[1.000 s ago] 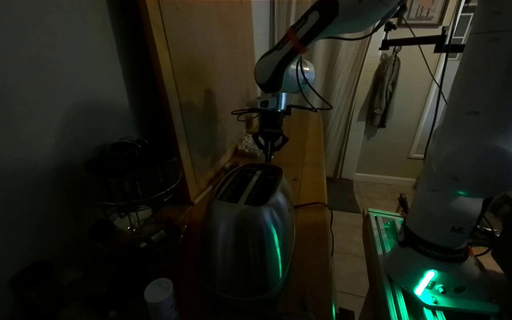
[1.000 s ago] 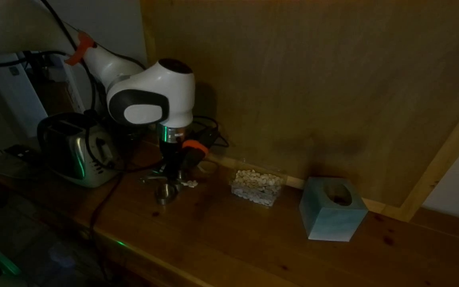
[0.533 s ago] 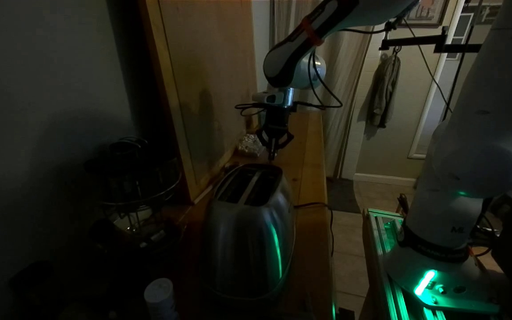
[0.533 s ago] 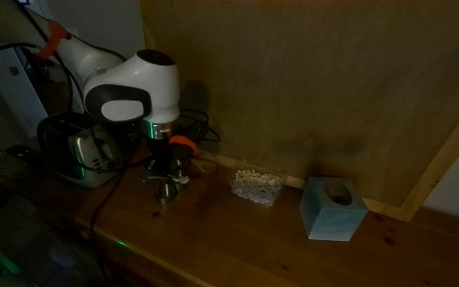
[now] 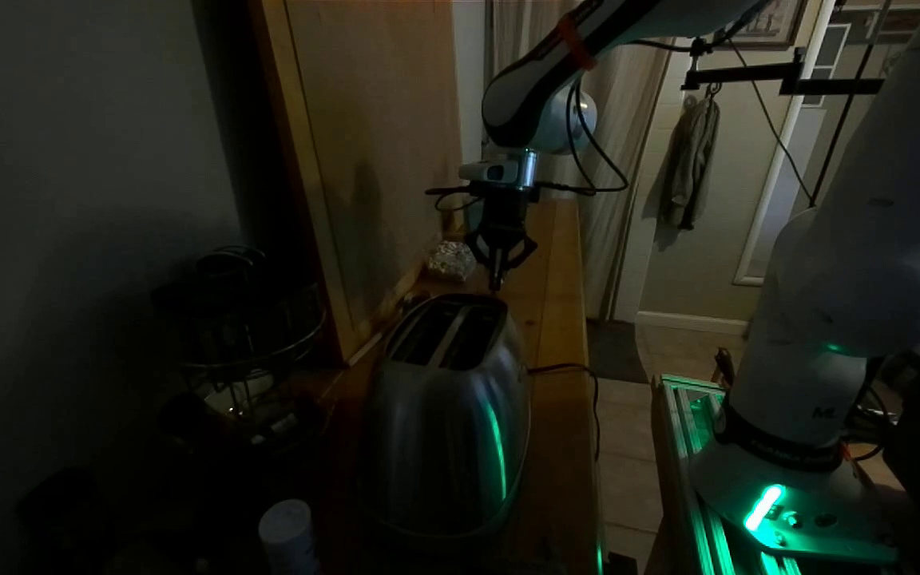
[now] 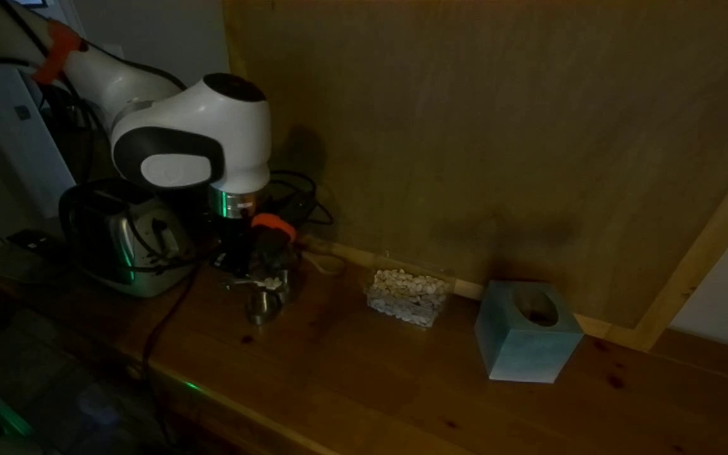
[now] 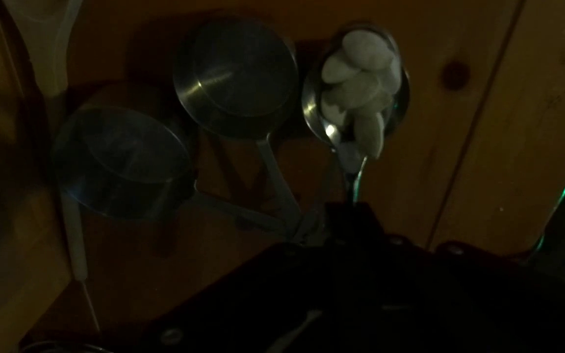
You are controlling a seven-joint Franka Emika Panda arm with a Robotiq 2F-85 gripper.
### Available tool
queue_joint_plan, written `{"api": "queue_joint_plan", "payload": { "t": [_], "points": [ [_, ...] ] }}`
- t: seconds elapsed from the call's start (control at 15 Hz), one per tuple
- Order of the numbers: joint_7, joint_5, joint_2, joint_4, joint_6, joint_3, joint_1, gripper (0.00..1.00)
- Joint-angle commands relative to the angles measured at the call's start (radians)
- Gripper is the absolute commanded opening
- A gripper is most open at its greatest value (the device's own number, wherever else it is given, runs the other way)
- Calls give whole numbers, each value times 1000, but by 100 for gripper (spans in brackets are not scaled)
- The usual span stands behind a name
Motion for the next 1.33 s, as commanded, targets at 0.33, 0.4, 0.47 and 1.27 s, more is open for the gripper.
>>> {"api": "queue_joint_plan", "payload": {
  "t": [0.33,0.4,0.47,1.27],
  "points": [
    [-143,124,-5,37,-186,-61,21,2],
    [-165,132,-2,41,-190,-65,20,2],
    [-187,151,7,53,-210,-73,19,2],
    [-383,286,131,159,-345,-108,-7,2]
  ]
}}
